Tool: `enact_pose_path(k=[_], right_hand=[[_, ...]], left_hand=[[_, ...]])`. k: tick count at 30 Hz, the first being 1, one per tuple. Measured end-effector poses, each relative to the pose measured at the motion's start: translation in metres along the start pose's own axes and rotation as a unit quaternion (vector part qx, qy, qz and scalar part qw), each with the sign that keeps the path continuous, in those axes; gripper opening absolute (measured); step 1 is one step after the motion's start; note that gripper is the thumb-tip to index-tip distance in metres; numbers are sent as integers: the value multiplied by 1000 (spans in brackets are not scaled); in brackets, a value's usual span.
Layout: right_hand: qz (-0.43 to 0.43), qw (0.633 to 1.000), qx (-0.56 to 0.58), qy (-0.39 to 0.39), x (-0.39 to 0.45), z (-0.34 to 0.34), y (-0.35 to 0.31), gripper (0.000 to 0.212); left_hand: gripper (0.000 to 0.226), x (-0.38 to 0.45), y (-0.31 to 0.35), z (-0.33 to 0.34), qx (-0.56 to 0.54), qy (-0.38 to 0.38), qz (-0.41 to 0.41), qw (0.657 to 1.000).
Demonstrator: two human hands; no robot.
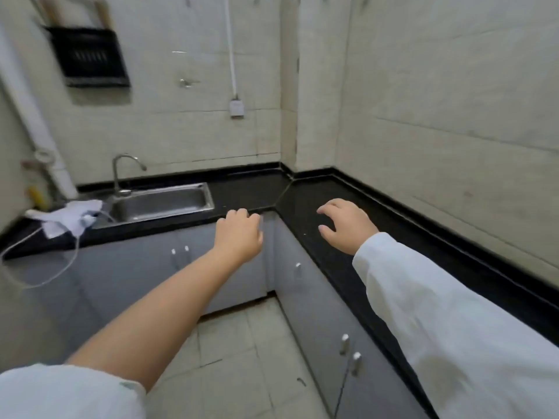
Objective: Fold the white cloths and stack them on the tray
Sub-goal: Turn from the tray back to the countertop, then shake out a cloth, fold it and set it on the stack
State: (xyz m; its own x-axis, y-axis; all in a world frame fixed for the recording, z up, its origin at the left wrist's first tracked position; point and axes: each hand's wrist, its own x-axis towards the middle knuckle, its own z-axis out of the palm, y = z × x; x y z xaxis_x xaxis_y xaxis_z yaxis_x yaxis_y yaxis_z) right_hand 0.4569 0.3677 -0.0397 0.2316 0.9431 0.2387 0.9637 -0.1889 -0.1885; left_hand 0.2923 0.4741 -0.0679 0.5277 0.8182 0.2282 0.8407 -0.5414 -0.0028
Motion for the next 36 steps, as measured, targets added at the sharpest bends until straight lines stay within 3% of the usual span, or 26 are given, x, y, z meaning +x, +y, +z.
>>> enact_pose_path(k=[7, 15, 26, 36], right_hand=[[-173, 983, 31, -60, 158, 97, -146, 43], [-334, 938, 33, -86, 350, 168, -282, 42], [-426, 894, 15, -135, 525, 291, -441, 39], [-382, 900, -11, -208, 682, 411, -573, 36]], left_hand=[[39, 22, -197, 29, 45, -20, -194, 980], [37, 107, -368, 41, 67, -11, -353, 933], [38, 163, -572, 120, 4, -72, -479, 875], [32, 269, -749, 227, -149, -117, -486, 853]])
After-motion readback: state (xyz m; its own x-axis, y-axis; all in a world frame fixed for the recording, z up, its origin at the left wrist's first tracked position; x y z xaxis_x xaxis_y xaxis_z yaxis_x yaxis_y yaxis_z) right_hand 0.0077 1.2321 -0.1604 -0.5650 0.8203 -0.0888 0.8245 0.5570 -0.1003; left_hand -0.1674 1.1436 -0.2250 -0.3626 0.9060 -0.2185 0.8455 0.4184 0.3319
